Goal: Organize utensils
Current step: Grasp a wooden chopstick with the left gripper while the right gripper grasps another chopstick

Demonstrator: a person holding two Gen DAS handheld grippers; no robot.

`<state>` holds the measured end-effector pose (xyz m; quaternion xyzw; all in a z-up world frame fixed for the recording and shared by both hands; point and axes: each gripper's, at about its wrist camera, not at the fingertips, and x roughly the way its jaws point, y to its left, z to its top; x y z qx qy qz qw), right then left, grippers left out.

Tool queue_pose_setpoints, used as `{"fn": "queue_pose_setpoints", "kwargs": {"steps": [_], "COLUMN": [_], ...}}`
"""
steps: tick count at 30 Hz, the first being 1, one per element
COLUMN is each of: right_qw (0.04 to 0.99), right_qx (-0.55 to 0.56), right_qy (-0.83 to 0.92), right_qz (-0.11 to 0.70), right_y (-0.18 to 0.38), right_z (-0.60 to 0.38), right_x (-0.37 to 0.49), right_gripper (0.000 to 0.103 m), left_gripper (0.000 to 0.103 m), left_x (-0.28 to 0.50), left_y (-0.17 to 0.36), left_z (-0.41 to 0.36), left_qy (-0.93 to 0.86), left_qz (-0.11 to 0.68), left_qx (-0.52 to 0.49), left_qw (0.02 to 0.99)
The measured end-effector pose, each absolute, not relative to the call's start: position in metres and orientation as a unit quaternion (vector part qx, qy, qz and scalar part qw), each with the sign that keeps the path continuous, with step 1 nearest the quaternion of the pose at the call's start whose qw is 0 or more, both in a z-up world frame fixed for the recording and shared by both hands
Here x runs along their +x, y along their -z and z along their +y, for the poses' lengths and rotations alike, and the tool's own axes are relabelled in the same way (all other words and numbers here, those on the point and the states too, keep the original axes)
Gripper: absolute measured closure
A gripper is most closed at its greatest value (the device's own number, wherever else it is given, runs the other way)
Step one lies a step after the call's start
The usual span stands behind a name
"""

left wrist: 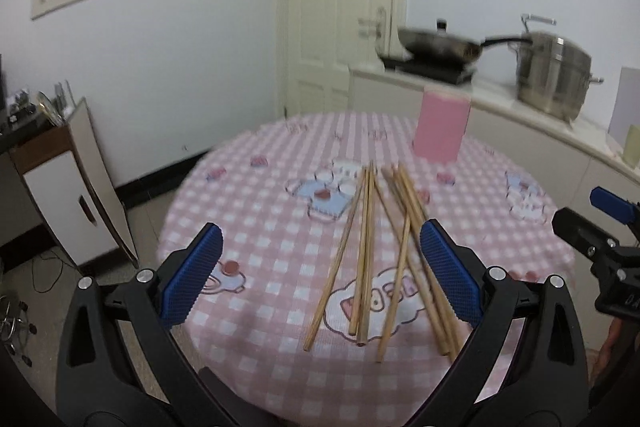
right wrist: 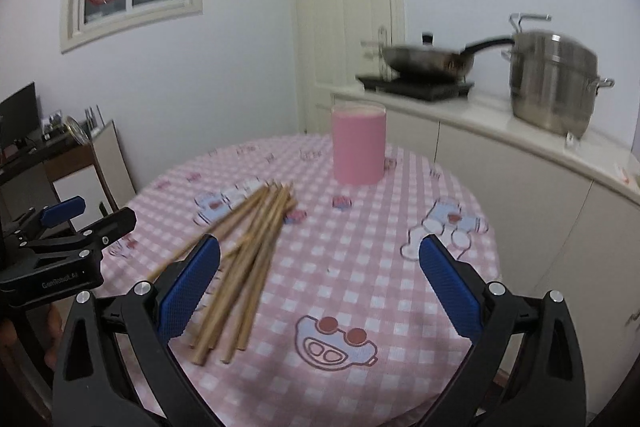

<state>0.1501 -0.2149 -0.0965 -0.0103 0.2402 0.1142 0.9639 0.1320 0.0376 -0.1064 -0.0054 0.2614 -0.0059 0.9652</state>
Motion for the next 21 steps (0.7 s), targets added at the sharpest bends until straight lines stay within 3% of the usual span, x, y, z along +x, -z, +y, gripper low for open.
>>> {"fn": "queue_pose_setpoints", "kwargs": {"steps": [9, 21], "right_qw": [0.948, 0.927], "right_qx": [-0.013, -0.026], "right_qy": [-0.108, -0.137], "right_qz": [0.299, 0.347], "right_y": [0.121, 0.135], "right_z": [-0.219, -0.202], "right_x": [0.202, 0.249], "right_gripper": [0.007, 0.007], "left_gripper": [0.006, 0.006], "left_x": [0.197, 0.251], "left_y": [0.14, 0.164], "left_z": [0.048, 0.043], "left_qy": [0.039, 0.008], "left_qz": [0.345, 0.414], "left_qx": [-0.012, 0.071], "left_qw": [0.938, 0.907]}}
